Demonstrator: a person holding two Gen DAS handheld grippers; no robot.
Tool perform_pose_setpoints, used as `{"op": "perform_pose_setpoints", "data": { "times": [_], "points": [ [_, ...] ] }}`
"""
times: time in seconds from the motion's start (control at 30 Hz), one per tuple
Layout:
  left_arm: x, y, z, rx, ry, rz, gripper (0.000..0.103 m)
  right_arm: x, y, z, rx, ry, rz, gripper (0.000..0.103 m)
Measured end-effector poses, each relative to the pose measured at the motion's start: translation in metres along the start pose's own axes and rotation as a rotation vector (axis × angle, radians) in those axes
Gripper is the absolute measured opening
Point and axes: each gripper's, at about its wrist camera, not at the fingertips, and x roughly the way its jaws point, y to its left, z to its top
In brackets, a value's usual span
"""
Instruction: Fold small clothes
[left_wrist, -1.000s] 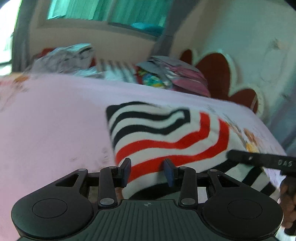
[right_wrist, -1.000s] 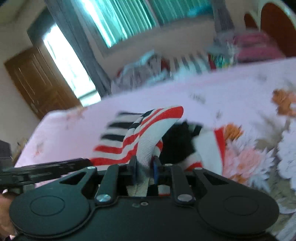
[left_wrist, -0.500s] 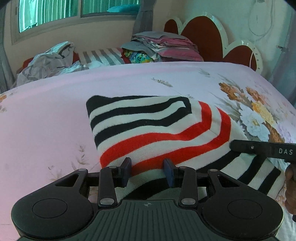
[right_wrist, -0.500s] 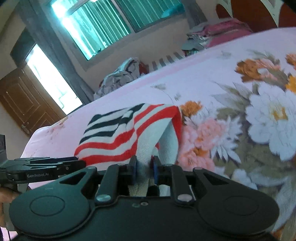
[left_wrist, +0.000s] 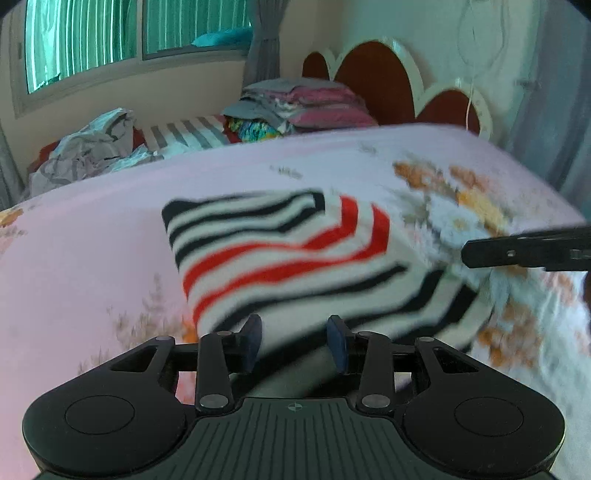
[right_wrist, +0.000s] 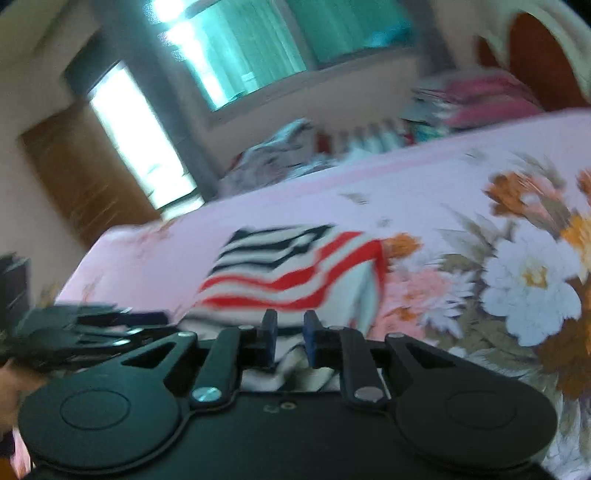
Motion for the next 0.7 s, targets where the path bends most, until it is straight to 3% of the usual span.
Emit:
{"op": "perform_pose_setpoints", "data": {
  "times": [0.1,0.17,0.2,0.27,0.4,0.43,0.47,0.57,0.7],
  "points": [
    [0.002,0.0,-0.014,-0.01,0.019,0.014,0.039,0.017,0.011,-0.016,-0.119,0.098,-0.096,0.013],
    [0.005,-0.003,-0.021,0.039,0.043,0.051,0.039,0.031,0.003,-0.031,-0.095,0.208,-0.165,0.001],
    [0.006,-0.003,-0.025,0.052,0.057,0.058,0.039,0.032,-0.003,-0.037,-0.071,0.213,-0.162,0.001],
    [0.007,0.001,-0.034,0.055,0.067,0.054,0.039,0.029,-0.01,-0.043,-0.029,0.189,-0.15,0.0],
    [-0.002,0.009,-0.031,0.022,0.065,0.027,0.039,0.024,-0.004,-0.03,-0.06,0.187,-0.157,0.0],
    [-0.008,0.012,-0.026,0.022,0.039,0.032,0.039,0.014,-0.006,-0.024,-0.063,0.139,-0.162,0.007],
    [-0.013,0.015,-0.02,0.034,0.002,0.048,0.039,0.006,-0.007,-0.015,-0.057,0.084,-0.17,0.017],
    [-0.006,0.029,0.009,0.039,-0.04,0.07,0.039,0.009,-0.025,0.016,-0.031,0.008,-0.19,0.015],
    [0.035,0.04,0.051,0.047,-0.036,0.065,0.039,0.053,-0.046,0.06,-0.016,-0.002,-0.192,0.012]
  ]
}}
